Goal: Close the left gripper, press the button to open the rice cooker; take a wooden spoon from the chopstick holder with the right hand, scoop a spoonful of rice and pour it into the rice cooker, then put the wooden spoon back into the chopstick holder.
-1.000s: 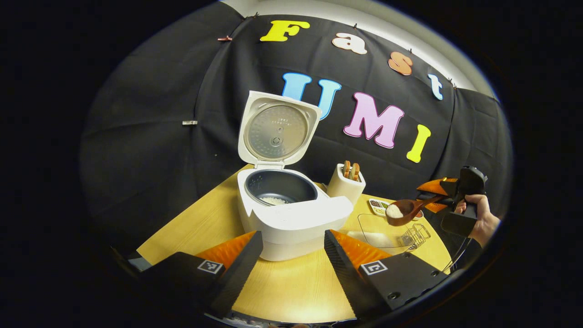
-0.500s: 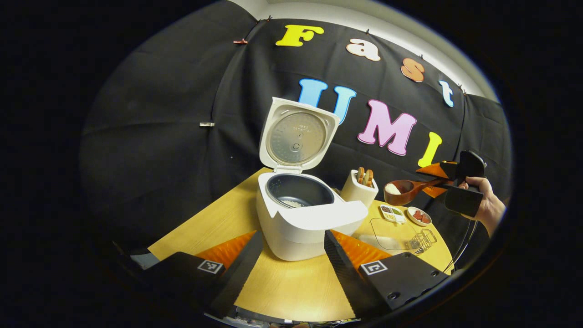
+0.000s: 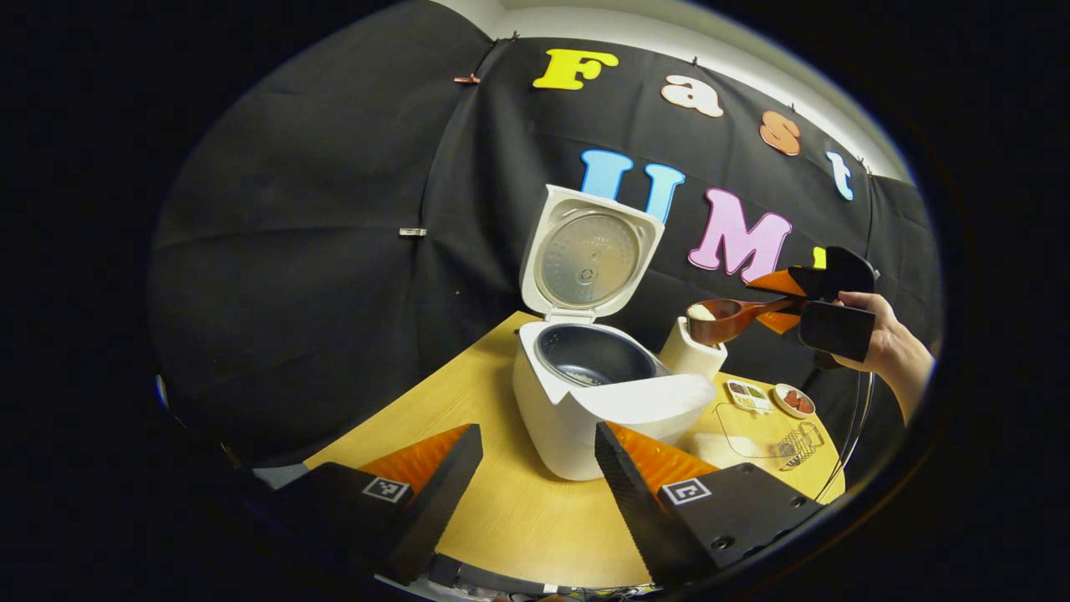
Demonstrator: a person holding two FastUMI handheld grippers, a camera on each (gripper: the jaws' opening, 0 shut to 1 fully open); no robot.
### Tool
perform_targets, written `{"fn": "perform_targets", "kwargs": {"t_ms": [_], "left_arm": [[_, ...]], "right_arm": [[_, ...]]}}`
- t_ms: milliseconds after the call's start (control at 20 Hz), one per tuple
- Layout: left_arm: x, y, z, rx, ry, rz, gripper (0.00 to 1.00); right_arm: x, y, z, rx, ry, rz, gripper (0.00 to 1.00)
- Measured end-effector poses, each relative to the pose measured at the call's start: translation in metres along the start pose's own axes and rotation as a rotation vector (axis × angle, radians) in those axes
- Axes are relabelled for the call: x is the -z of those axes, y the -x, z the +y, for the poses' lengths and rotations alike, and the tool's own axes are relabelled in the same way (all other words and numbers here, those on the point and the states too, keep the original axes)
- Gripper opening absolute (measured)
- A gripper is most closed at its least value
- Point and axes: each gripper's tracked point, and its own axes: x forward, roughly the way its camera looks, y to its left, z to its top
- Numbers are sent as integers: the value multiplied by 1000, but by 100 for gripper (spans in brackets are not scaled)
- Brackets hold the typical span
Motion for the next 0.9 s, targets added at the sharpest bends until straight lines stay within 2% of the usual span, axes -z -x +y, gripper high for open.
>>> {"fn": "perform_targets", "kwargs": {"t_ms": [150,250,450,650,800,900], "left_arm": [[-1,0,11,-20,13,6,94],[0,-1,15,-23,18,10,94],[2,-12,25,-35,-31,23,94],[-7,-16,31,-31,-23,10,94],[-5,-20,38,-43,0,17,94],[-6,-20,41,-55,-8,10,94]], "right_arm": [[22,-26,7,-4,42,27,24],[35,-39,13,-18,118,28,24],[62,-54,24,-34,403,16,24],[88,-65,40,-96,728,23,24],[108,-70,50,-142,894,28,24],[120,-78,55,-175,964,42,24]]}}
